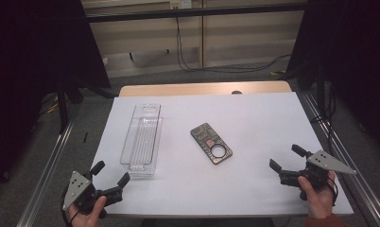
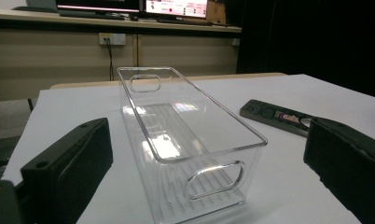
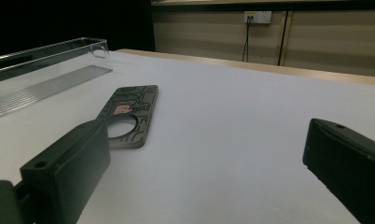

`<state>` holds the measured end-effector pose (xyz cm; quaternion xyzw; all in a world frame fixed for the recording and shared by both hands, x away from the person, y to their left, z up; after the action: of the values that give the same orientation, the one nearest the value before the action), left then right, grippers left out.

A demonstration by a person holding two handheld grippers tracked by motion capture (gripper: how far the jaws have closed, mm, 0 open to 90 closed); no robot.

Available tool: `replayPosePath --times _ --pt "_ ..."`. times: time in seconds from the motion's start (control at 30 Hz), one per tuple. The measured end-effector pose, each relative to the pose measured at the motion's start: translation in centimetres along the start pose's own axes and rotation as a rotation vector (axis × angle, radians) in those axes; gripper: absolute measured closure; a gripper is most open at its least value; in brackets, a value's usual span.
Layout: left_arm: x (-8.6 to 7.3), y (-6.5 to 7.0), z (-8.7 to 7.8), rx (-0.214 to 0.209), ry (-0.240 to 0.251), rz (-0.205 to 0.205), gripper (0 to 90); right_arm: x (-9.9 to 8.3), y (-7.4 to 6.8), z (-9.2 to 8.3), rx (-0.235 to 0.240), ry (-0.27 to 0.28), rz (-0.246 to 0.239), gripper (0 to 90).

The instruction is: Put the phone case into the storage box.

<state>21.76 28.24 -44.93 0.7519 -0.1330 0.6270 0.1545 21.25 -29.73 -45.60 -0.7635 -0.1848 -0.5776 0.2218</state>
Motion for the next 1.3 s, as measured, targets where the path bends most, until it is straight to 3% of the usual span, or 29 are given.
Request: replayPosePath --times 0.57,1.3 --pt "0.0 0.0 0.0 -0.01 -0.01 -0.002 1.8 -0.1 -0.2 0.1 0.026 -0.017 0.021 0.5" --pt "0.0 0.1 -0.2 -0.008 -0.005 -0.016 1.8 -0.1 -1.5 1.1 0.109 -0.079 -0.014 0.8"
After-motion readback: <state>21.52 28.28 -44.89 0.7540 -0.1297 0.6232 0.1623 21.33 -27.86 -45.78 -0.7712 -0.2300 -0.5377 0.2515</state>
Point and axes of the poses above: each handheld gripper's, and its own axes: z roughly forward along the jaws, x roughly out of its top, y roughly to its right, the point moved 1 cm from there along z, roughly forward along the jaws, and after that the axes turned 8 degrees about x, right-handed, at the moved point
